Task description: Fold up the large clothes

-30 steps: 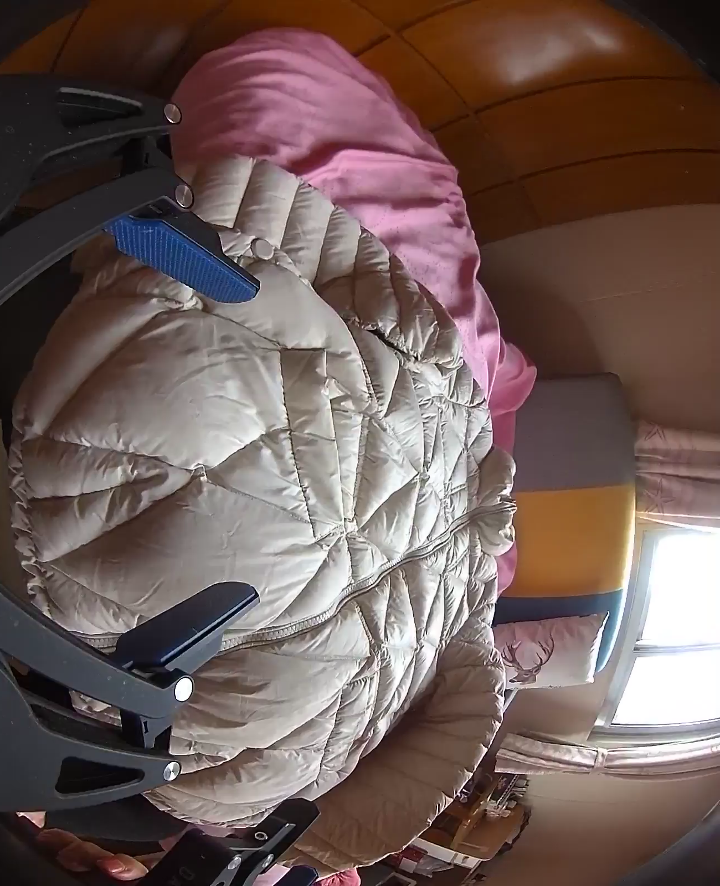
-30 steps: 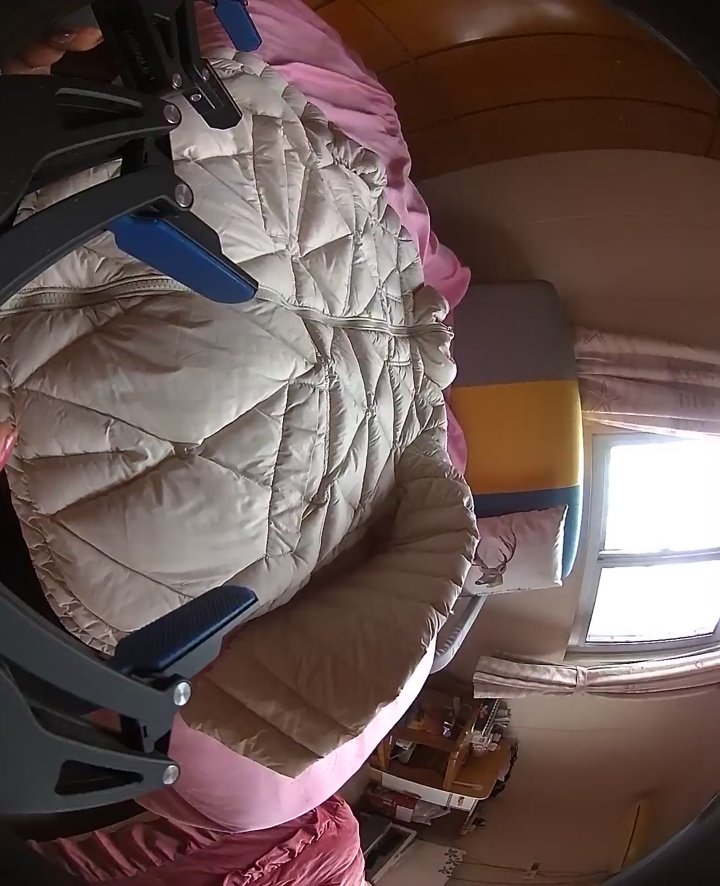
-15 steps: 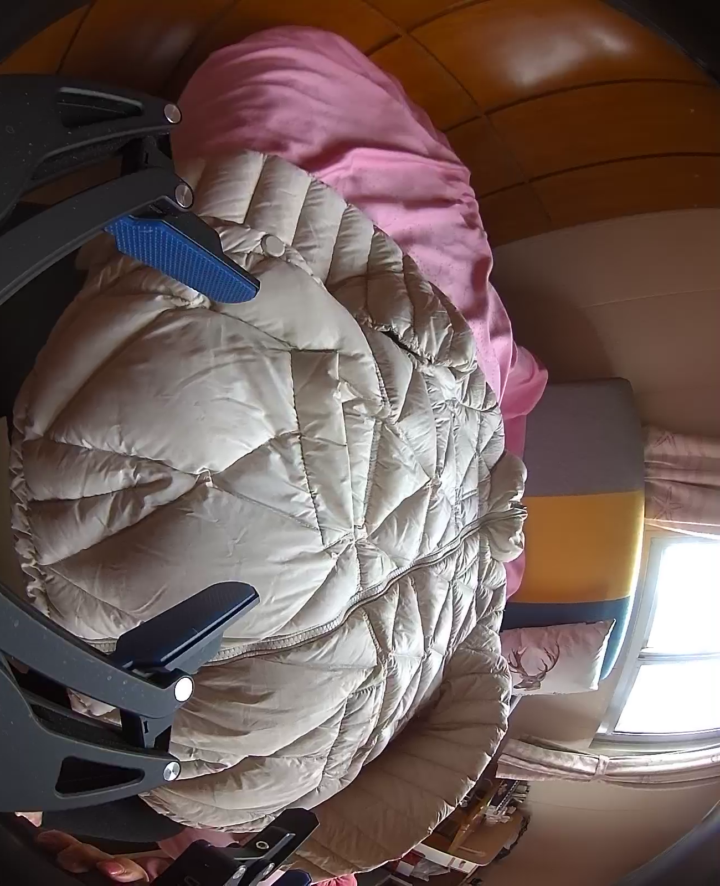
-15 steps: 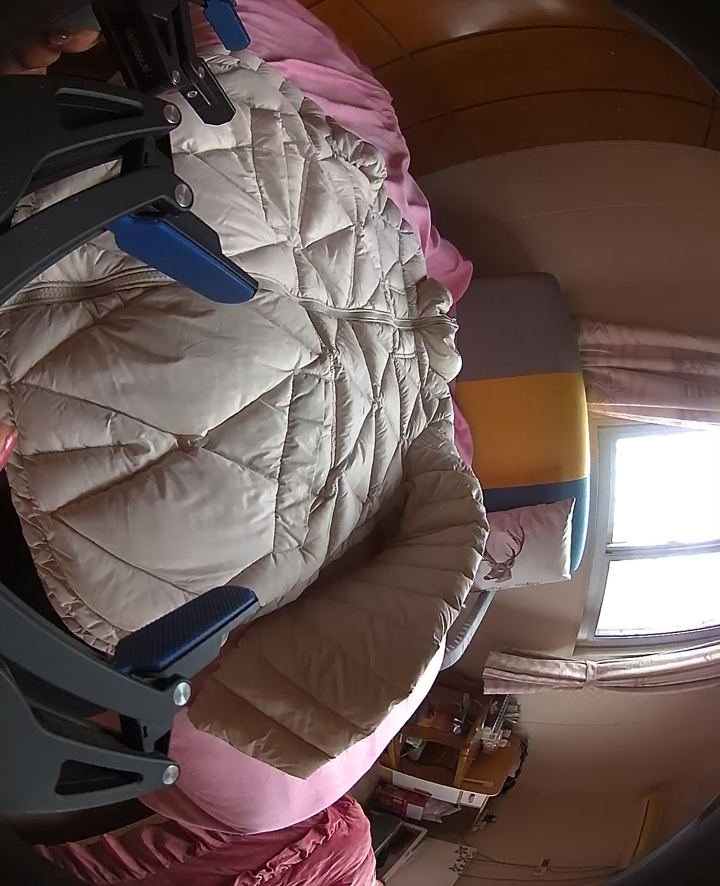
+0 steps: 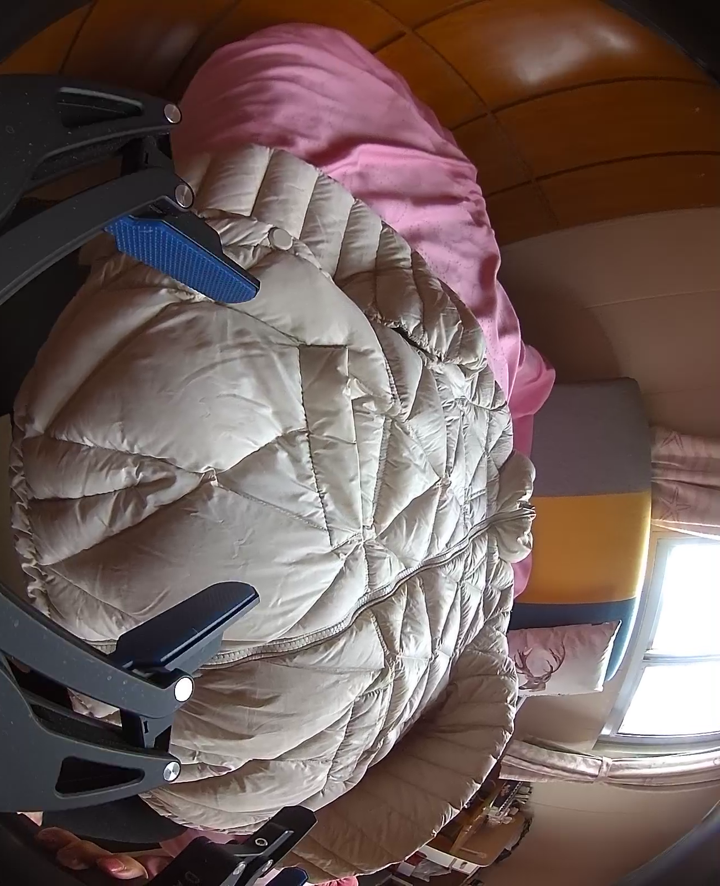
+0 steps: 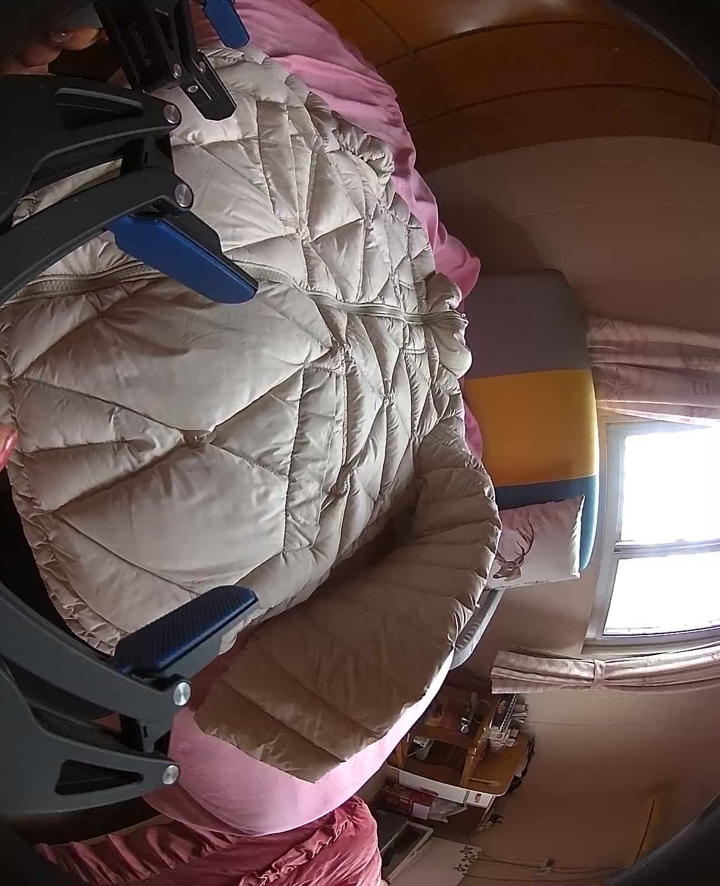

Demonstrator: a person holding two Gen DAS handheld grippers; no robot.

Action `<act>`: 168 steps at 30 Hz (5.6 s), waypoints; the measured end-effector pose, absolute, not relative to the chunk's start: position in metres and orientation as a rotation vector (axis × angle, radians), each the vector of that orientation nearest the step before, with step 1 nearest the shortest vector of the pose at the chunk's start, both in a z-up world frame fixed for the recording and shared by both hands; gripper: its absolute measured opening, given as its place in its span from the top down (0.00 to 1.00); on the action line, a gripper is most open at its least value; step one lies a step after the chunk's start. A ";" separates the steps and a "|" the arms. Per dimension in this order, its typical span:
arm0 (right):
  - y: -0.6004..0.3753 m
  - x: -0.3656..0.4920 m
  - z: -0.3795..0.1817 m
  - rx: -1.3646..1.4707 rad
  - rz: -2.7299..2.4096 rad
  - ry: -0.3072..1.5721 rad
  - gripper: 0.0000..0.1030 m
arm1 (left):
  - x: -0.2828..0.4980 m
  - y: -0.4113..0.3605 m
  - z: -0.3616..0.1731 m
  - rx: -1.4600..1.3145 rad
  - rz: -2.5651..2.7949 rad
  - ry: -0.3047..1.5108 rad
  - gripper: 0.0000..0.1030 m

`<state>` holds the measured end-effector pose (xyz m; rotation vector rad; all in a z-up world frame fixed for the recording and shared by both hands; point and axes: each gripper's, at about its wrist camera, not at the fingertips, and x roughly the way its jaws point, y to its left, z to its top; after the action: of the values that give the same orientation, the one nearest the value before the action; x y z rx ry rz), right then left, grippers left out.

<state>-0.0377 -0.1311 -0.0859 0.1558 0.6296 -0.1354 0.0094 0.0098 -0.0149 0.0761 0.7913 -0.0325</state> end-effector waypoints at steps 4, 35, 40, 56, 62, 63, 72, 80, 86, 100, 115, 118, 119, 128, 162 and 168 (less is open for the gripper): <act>-0.130 -0.037 -0.086 0.153 -0.132 0.627 0.02 | 0.009 0.009 -0.016 0.074 -0.036 0.794 0.03; -0.110 -0.005 -0.078 0.102 -0.050 0.597 0.02 | 0.022 0.015 -0.023 0.059 -0.027 0.836 0.03; -0.112 -0.001 -0.082 0.107 -0.057 0.610 0.02 | 0.027 0.016 -0.025 0.047 -0.065 0.844 0.03; -0.125 0.092 -0.115 -0.031 -0.128 0.649 0.02 | 0.078 0.198 -0.039 -0.358 0.059 0.767 0.03; -0.141 0.119 -0.145 -0.062 -0.181 0.691 0.02 | 0.092 0.239 -0.085 -0.378 0.101 0.908 0.04; -0.143 0.121 -0.149 -0.048 -0.176 0.701 0.02 | 0.092 0.236 -0.091 -0.373 0.092 0.923 0.11; -0.146 0.125 -0.171 -0.036 -0.169 0.723 0.02 | 0.099 0.241 -0.061 -0.358 0.048 0.926 0.90; -0.143 0.121 -0.174 -0.049 -0.142 0.725 0.02 | 0.141 0.296 0.006 -0.203 0.196 0.769 0.92; -0.135 0.122 -0.173 -0.045 -0.044 0.757 0.02 | 0.187 0.354 0.014 -0.215 0.292 0.787 0.93; -0.127 0.118 -0.165 -0.037 0.092 0.767 0.02 | 0.223 0.360 -0.025 -0.093 0.391 0.805 0.09; -0.332 0.153 -0.142 0.008 -0.262 0.743 0.02 | 0.134 0.369 0.015 -0.299 0.575 0.614 0.09; -0.378 0.183 -0.151 0.052 -0.364 0.781 0.02 | 0.121 0.344 0.012 -0.313 0.490 0.600 0.09; -0.391 0.192 -0.155 0.075 -0.394 0.798 0.02 | 0.117 0.333 0.008 -0.319 0.457 0.608 0.09; -0.437 0.173 -0.146 0.343 -0.459 0.745 0.02 | 0.088 0.204 -0.031 -0.271 0.030 0.690 0.09; -0.467 0.102 -0.127 0.545 -0.704 0.584 0.21 | 0.100 0.246 -0.048 -0.466 0.088 0.709 0.08; -0.318 0.135 -0.098 0.359 -0.175 0.561 0.03 | 0.123 0.320 -0.058 -0.707 0.246 0.658 0.11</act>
<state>0.1352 -0.3175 -0.0977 0.3586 0.5614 -0.1747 0.1231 0.3202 -0.0580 -0.7065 0.6580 0.2459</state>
